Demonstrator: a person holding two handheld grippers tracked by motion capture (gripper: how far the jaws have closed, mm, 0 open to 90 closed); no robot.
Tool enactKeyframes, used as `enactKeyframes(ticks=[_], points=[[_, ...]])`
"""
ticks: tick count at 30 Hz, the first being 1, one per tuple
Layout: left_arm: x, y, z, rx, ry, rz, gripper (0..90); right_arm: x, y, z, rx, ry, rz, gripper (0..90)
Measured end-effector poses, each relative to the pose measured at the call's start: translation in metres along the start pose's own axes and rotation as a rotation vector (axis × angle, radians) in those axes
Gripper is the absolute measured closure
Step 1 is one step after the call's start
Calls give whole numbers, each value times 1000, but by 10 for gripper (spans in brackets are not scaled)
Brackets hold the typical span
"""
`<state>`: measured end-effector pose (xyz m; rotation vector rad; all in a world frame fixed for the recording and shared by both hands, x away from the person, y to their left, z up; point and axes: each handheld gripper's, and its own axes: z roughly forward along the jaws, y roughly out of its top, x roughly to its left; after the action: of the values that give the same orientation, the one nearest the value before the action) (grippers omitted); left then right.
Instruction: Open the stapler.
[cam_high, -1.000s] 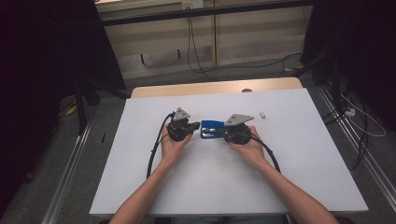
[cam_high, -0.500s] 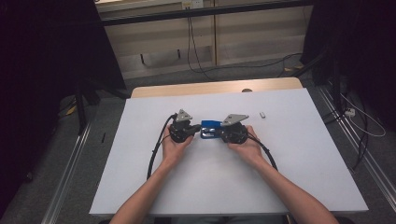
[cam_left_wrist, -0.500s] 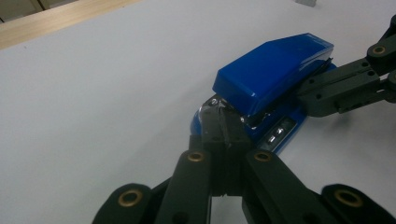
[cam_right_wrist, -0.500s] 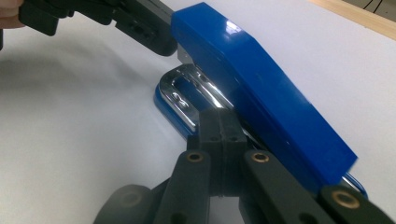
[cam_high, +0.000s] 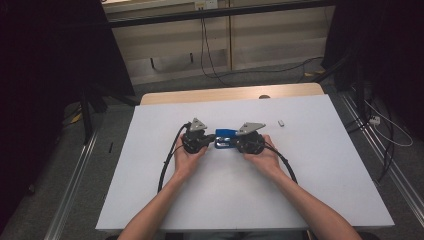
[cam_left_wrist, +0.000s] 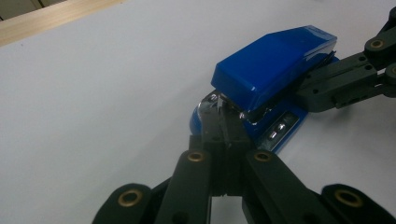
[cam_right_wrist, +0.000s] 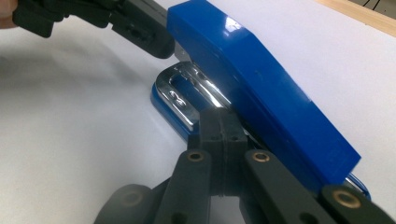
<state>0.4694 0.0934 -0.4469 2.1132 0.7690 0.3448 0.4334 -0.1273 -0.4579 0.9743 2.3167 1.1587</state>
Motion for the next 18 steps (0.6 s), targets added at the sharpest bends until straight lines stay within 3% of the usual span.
enactKeyframes(ticks=[15, 18], points=[[-1, 4, -5, -15, -3, 26, 900, 0, 0, 0, -4, -2, -6, 900], [-2, 5, -6, -31, -8, 12, 900, 0, 0, 0, -4, -3, -6, 900]])
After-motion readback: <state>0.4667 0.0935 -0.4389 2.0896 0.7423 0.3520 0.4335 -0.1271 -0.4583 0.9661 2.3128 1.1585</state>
